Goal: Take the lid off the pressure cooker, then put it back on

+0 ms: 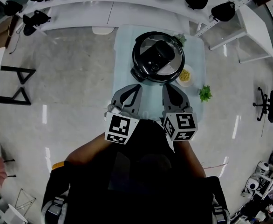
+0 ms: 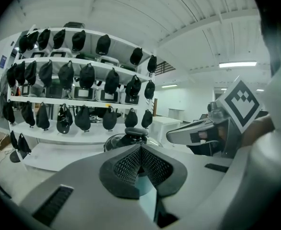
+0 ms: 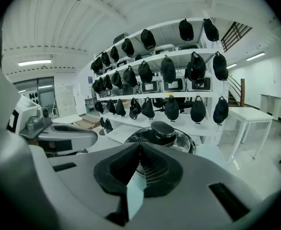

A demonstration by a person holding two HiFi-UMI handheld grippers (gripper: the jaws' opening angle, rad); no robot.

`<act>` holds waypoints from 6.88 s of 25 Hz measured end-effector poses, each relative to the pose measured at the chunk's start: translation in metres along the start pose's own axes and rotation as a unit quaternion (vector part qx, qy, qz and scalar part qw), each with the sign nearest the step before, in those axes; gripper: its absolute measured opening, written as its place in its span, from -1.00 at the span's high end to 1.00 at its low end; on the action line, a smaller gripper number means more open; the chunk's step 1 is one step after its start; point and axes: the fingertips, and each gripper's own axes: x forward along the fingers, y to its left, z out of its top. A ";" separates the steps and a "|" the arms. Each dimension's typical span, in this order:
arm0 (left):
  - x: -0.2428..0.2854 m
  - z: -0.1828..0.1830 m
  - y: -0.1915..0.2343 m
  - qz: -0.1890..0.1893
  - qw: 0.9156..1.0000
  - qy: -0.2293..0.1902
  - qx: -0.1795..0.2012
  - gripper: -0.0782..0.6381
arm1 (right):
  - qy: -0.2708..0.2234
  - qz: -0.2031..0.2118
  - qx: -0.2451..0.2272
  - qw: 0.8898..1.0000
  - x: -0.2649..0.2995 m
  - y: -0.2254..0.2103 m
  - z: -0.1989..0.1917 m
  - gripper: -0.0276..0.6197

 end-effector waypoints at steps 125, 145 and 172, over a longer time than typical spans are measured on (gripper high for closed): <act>0.049 -0.040 -0.112 -0.052 0.995 0.073 0.040 0.76 | 0.079 -0.053 -0.028 0.995 -0.078 -0.127 -0.129 0.01; 0.076 -0.090 -0.117 -0.004 0.992 0.124 0.013 0.76 | 0.116 0.013 -0.022 0.993 -0.012 -0.129 -0.218 0.01; 0.084 -0.101 -0.115 -0.002 0.991 0.131 0.013 0.76 | 0.143 0.039 -0.091 0.985 0.016 -0.120 -0.269 0.01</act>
